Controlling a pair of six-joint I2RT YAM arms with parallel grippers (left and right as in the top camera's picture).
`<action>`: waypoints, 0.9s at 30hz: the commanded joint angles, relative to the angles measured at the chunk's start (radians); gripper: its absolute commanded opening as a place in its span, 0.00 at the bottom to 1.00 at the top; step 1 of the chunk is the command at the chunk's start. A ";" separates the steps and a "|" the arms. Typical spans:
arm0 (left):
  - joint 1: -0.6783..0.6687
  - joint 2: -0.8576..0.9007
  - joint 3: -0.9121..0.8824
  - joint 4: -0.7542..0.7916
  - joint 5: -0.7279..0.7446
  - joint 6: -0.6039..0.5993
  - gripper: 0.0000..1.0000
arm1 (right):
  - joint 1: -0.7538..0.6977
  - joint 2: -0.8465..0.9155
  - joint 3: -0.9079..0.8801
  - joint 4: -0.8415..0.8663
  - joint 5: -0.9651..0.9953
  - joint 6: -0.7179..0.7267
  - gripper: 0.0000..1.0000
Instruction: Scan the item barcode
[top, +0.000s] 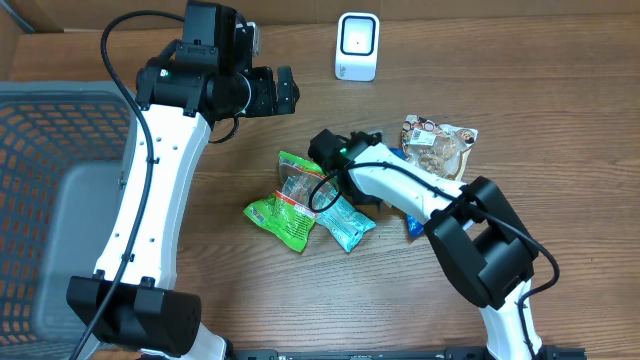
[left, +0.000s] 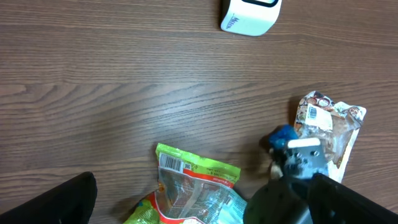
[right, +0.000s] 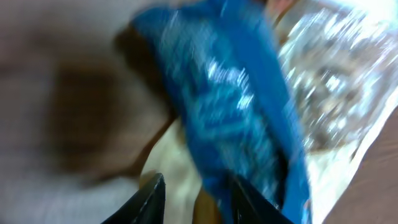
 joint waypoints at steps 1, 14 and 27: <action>0.001 -0.005 0.016 0.001 -0.010 0.027 0.99 | -0.002 -0.008 0.083 -0.045 -0.129 0.000 0.36; 0.001 -0.005 0.016 0.001 -0.010 0.027 1.00 | -0.171 -0.024 0.491 -0.290 -0.528 -0.195 0.69; 0.001 -0.005 0.016 0.001 -0.010 0.027 1.00 | -0.319 -0.017 0.227 0.014 -0.628 -0.391 0.66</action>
